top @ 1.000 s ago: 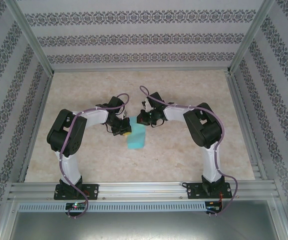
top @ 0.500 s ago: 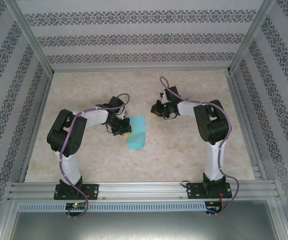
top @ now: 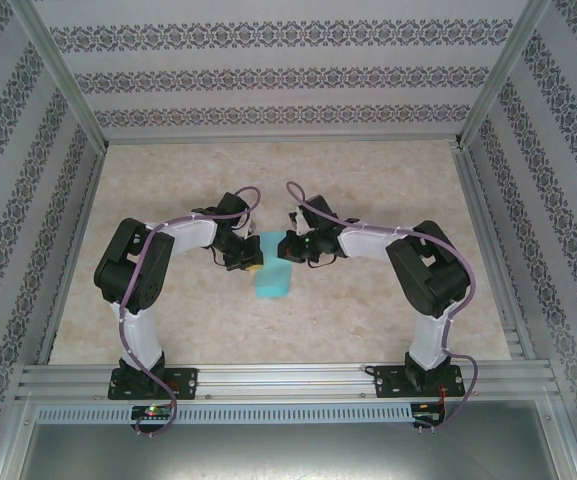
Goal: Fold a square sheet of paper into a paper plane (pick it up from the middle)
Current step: Fold the square sheet of paper in half at the center of the table.
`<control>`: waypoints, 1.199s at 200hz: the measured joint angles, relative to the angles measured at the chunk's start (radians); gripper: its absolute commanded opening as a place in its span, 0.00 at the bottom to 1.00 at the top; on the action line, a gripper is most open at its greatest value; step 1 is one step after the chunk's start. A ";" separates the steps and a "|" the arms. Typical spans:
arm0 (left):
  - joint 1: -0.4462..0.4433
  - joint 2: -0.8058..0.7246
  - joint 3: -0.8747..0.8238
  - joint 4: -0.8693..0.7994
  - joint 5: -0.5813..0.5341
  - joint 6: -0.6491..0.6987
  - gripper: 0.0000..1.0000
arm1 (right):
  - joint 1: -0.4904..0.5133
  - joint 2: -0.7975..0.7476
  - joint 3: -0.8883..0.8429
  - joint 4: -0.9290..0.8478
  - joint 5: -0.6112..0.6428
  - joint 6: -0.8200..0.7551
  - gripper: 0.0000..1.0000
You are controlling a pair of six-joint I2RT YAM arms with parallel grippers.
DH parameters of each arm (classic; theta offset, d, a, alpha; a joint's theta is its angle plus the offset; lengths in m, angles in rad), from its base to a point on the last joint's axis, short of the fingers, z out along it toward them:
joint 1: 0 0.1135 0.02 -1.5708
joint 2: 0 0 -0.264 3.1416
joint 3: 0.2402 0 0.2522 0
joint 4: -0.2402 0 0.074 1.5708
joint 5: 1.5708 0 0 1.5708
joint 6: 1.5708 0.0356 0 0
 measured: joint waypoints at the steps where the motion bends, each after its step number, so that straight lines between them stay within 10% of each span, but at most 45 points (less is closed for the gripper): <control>1: 0.000 0.000 0.000 0.000 0.000 0.000 0.00 | 0.001 0.001 0.000 0.000 0.000 0.002 0.00; 240: 0.000 0.012 0.010 -0.006 0.013 0.010 0.00 | 0.079 0.012 -0.034 -0.052 -0.058 -0.039 0.00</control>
